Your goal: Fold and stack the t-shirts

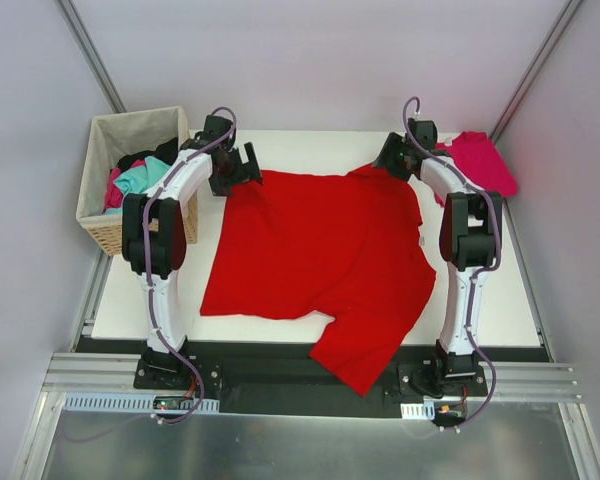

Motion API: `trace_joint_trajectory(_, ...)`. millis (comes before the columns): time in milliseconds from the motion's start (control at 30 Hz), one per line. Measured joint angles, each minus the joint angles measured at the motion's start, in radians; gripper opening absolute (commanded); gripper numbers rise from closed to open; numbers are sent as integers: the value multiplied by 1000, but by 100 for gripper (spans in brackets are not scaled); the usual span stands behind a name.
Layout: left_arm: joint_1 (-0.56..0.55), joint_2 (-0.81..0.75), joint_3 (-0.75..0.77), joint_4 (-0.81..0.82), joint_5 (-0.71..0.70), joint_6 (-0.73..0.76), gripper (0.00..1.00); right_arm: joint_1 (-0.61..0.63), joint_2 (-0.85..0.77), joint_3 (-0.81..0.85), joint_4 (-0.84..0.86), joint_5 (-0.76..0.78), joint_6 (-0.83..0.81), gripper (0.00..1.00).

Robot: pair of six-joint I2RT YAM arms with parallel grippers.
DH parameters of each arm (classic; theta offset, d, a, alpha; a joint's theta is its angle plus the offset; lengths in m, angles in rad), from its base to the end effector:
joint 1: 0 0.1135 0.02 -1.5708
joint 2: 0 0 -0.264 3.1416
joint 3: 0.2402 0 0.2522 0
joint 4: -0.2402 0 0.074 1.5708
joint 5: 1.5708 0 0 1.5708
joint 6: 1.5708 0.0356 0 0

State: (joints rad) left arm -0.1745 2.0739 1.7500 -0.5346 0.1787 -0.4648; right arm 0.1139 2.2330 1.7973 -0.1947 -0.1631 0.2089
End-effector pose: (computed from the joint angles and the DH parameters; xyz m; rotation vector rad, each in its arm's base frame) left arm 0.4616 -0.0878 0.2412 -0.2762 2.4597 -0.4996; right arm 0.5139 0.0646 0.2084 0.0133 2.2147 0.3592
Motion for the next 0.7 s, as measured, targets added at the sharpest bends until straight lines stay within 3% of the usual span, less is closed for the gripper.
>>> trace_joint_trajectory(700,0,0,0,1,1,-4,97,-2,8,-43,-3,3,-4,60)
